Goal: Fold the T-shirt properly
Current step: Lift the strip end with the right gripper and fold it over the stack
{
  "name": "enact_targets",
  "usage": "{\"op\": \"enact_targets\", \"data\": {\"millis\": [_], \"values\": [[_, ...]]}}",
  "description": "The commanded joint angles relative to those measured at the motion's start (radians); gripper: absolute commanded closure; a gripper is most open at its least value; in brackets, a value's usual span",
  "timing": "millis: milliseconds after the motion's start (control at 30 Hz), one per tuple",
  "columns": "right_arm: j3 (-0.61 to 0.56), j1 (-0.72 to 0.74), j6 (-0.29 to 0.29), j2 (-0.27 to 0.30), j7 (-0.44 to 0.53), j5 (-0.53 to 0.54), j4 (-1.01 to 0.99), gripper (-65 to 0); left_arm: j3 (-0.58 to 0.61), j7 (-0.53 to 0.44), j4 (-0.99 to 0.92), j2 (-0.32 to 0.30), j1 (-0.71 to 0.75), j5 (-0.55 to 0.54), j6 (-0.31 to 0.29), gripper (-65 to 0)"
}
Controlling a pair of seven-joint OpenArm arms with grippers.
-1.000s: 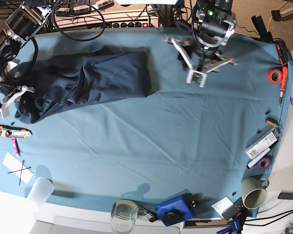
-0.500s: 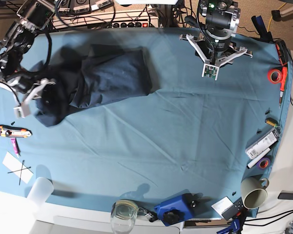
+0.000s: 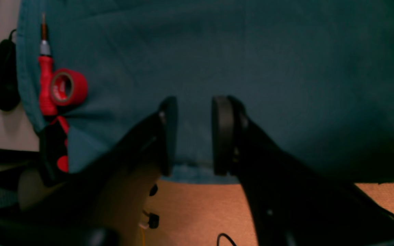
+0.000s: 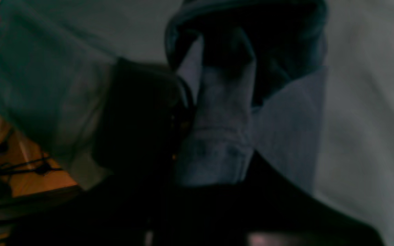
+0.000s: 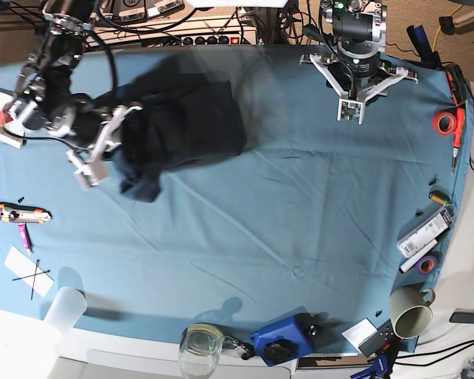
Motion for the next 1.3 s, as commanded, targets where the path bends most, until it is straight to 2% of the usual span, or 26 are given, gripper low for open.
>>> {"op": "enact_targets", "data": {"millis": [0, 200, 267, 333, 400, 467, 567, 700, 867, 967, 1067, 1167, 1267], "values": [[-0.018, 0.010, 0.001, 0.004, 0.021, -0.010, 0.014, 0.0, 0.002, -0.015, 0.016, -0.002, 0.004, 0.012, 0.007, -16.1], [-0.136, 0.011, 0.001, -0.024, 0.036, -0.171, 0.014, 0.0, 0.002, -0.016, 0.016, -0.002, 0.003, 0.012, 0.006, -16.1], [-0.159, 0.011, 0.001, -0.024, 0.037, -0.194, 0.014, 0.0, 0.002, -0.015, 0.016, -0.002, 0.003, 0.012, 0.006, -16.1], [-0.182, 0.011, 0.001, -0.027, 0.039, -0.193, 0.014, -1.2, 0.002, -0.016, 0.016, -0.002, 0.003, 0.012, 0.006, -16.1], [-0.203, 0.010, 0.001, -0.035, 0.049, -0.193, 0.014, -12.0, 0.002, -0.016, 0.016, -0.002, 0.003, 0.012, 0.007, -16.1], [-0.227, 0.011, 0.001, -0.038, 0.082, -0.194, 0.014, -17.6, 0.002, -0.016, 0.016, -0.002, 0.003, 0.011, 0.007, -16.1], [-0.260, 0.014, 0.001, -0.038, 0.117, -0.190, 0.014, -17.6, 0.002, -0.016, 0.016, -0.002, 0.003, 0.011, 0.007, -16.1], [-0.301, 0.039, 0.001, -0.038, 0.117, -0.155, 0.014, -17.6, 0.002, -0.021, 0.016, -0.002, 0.004, 0.011, 0.007, -16.1], [-0.331, 0.072, 0.001, -0.038, 0.116, -0.011, 0.014, -17.6, 0.002, -0.023, 0.016, -0.002, 0.004, 0.008, 0.007, -16.1], [-0.325, 0.086, 0.001, -0.048, 0.107, 0.088, 0.016, -17.6, 0.002, -0.023, 0.016, -0.002, 0.007, 0.008, 0.007, -16.1], [-0.269, 0.091, 0.001, -0.083, 0.101, 0.077, 0.018, -17.5, 0.002, -0.023, 0.016, -0.002, 0.009, 0.008, 0.007, -16.1], [-0.145, 0.091, 0.001, -0.114, 0.101, 0.076, 0.018, -16.6, 0.002, -0.023, 0.016, -0.002, 0.009, 0.007, 0.007, -16.1], [-0.005, 0.090, 0.001, -0.117, 0.085, 0.058, 0.017, -11.3, 0.002, -0.023, 0.016, -0.002, 0.009, 0.007, 0.007, -16.1]]}}
